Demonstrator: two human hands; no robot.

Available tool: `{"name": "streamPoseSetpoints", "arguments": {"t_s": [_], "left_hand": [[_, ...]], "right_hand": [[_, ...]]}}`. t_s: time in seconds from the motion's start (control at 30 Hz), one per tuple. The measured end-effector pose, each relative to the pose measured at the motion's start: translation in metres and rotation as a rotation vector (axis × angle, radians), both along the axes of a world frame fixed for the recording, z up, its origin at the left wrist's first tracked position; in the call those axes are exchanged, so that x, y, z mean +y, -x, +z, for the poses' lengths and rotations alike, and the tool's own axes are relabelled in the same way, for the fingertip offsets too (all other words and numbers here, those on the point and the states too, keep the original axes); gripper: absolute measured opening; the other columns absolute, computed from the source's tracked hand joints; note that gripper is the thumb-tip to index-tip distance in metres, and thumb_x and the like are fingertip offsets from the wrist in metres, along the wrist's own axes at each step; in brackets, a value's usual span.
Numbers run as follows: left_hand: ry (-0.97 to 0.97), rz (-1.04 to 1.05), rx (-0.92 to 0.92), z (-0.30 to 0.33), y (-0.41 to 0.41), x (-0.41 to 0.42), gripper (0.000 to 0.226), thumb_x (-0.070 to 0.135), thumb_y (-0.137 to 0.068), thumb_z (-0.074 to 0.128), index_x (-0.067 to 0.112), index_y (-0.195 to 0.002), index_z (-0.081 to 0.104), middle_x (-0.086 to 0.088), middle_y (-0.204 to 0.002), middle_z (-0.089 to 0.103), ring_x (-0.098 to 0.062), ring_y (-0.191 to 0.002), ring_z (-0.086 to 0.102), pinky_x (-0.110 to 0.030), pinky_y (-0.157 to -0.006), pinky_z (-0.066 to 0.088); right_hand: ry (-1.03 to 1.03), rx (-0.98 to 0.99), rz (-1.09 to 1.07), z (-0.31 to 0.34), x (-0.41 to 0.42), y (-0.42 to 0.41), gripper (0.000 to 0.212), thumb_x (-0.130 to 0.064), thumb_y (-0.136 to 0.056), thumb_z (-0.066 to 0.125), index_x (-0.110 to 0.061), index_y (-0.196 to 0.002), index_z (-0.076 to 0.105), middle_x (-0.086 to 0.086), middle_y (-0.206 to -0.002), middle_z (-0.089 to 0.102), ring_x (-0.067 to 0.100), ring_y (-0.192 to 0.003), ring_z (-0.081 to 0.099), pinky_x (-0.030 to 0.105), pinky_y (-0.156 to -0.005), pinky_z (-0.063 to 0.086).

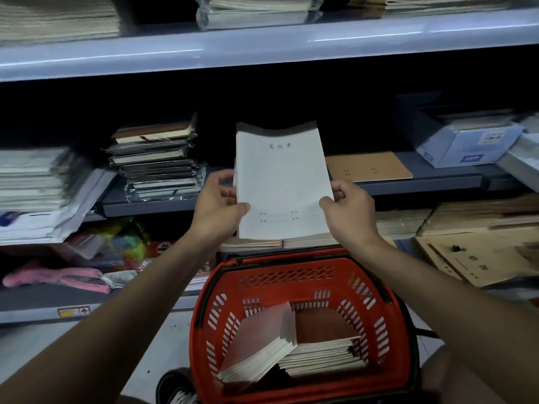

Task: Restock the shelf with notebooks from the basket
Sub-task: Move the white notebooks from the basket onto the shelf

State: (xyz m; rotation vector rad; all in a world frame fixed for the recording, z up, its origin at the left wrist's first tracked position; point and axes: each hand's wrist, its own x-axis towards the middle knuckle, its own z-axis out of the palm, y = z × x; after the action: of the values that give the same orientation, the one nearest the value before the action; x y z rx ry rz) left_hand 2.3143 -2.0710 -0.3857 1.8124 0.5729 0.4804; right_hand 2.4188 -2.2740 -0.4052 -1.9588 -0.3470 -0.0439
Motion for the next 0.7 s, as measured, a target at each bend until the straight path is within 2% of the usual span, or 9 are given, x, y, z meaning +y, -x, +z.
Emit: {"name": "streamPoseSetpoints", "arguments": {"t_s": [0.1, 0.17, 0.27, 0.33, 0.4, 0.47, 0.57, 0.63, 0.7], "left_hand": [[-0.153, 0.009, -0.034, -0.001, -0.029, 0.021, 0.053, -0.002, -0.089, 0.070, 0.023, -0.134, 0.056, -0.005, -0.105, 0.064, -0.015, -0.089, 0.067, -0.032, -0.076, 0.061], [-0.248, 0.021, -0.041, -0.005, -0.050, 0.039, 0.045, 0.001, -0.089, 0.070, 0.025, -0.126, 0.064, 0.000, -0.093, 0.060, -0.012, -0.080, 0.061, -0.036, -0.083, 0.059], [-0.344, 0.073, -0.023, -0.009, -0.080, 0.060, 0.034, 0.010, -0.089, 0.069, 0.031, -0.116, 0.070, 0.010, -0.073, 0.054, -0.001, -0.067, 0.054, -0.030, -0.081, 0.056], [-0.352, 0.102, -0.017, -0.011, -0.097, 0.070, 0.030, 0.014, -0.090, 0.067, 0.029, -0.115, 0.072, 0.014, -0.068, 0.056, 0.005, -0.063, 0.055, -0.027, -0.082, 0.054], [-0.354, 0.116, 0.019, -0.013, -0.110, 0.076, 0.027, 0.017, -0.092, 0.066, 0.026, -0.117, 0.073, 0.014, -0.068, 0.058, 0.003, -0.068, 0.059, -0.024, -0.083, 0.052], [-0.375, 0.112, 0.069, -0.019, -0.118, 0.079, 0.027, 0.021, -0.095, 0.065, 0.025, -0.121, 0.073, 0.010, -0.079, 0.065, -0.011, -0.085, 0.067, -0.023, -0.086, 0.050], [-0.479, 0.106, 0.147, -0.028, -0.119, 0.082, 0.032, 0.028, -0.098, 0.063, 0.024, -0.129, 0.071, 0.002, -0.115, 0.074, -0.018, -0.114, 0.066, -0.024, -0.101, 0.045], [-0.565, 0.084, 0.174, -0.031, -0.117, 0.084, 0.036, 0.032, -0.101, 0.059, 0.022, -0.134, 0.068, 0.000, -0.128, 0.072, -0.021, -0.124, 0.062, -0.027, -0.106, 0.043], [-0.607, 0.040, 0.191, -0.032, -0.113, 0.085, 0.046, 0.042, -0.101, 0.058, 0.019, -0.140, 0.064, -0.002, -0.137, 0.067, -0.022, -0.132, 0.058, -0.029, -0.110, 0.042]], "right_hand": [[-0.016, -0.043, 0.015, 0.004, 0.023, -0.032, 0.024, -0.009, -0.090, 0.062, -0.031, -0.096, 0.069, -0.019, -0.087, 0.072, 0.003, -0.074, 0.066, 0.025, -0.066, 0.051], [-0.018, -0.073, 0.013, 0.004, 0.038, -0.053, 0.026, -0.010, -0.091, 0.064, -0.027, -0.110, 0.071, -0.020, -0.088, 0.071, 0.002, -0.081, 0.069, 0.026, -0.073, 0.059], [-0.014, -0.099, -0.001, 0.002, 0.059, -0.082, 0.038, -0.014, -0.093, 0.067, -0.024, -0.129, 0.065, -0.014, -0.086, 0.070, 0.005, -0.080, 0.070, 0.028, -0.076, 0.060], [-0.004, -0.121, 0.000, -0.001, 0.072, -0.099, 0.037, -0.018, -0.093, 0.068, -0.029, -0.129, 0.065, -0.009, -0.092, 0.073, 0.011, -0.086, 0.071, 0.034, -0.081, 0.061], [0.058, -0.150, -0.012, -0.006, 0.082, -0.113, 0.031, -0.021, -0.095, 0.068, -0.029, -0.124, 0.072, -0.008, -0.101, 0.074, 0.012, -0.093, 0.070, 0.032, -0.087, 0.059], [0.181, -0.185, -0.027, -0.012, 0.088, -0.120, 0.020, -0.020, -0.096, 0.068, -0.026, -0.111, 0.080, -0.012, -0.090, 0.070, 0.010, -0.084, 0.066, 0.025, -0.080, 0.055], [0.307, -0.258, -0.018, -0.024, 0.088, -0.127, 0.020, -0.016, -0.096, 0.064, -0.022, -0.091, 0.083, -0.005, -0.084, 0.074, 0.015, -0.080, 0.066, 0.032, -0.071, 0.057], [0.374, -0.333, 0.031, -0.031, 0.086, -0.129, 0.023, -0.019, -0.096, 0.061, -0.023, -0.089, 0.083, 0.005, -0.092, 0.074, 0.017, -0.088, 0.065, 0.034, -0.076, 0.057], [0.420, -0.327, 0.088, -0.031, 0.081, -0.127, 0.026, -0.035, -0.095, 0.061, -0.024, -0.105, 0.082, 0.009, -0.108, 0.073, 0.019, -0.105, 0.063, 0.032, -0.091, 0.054]]}}
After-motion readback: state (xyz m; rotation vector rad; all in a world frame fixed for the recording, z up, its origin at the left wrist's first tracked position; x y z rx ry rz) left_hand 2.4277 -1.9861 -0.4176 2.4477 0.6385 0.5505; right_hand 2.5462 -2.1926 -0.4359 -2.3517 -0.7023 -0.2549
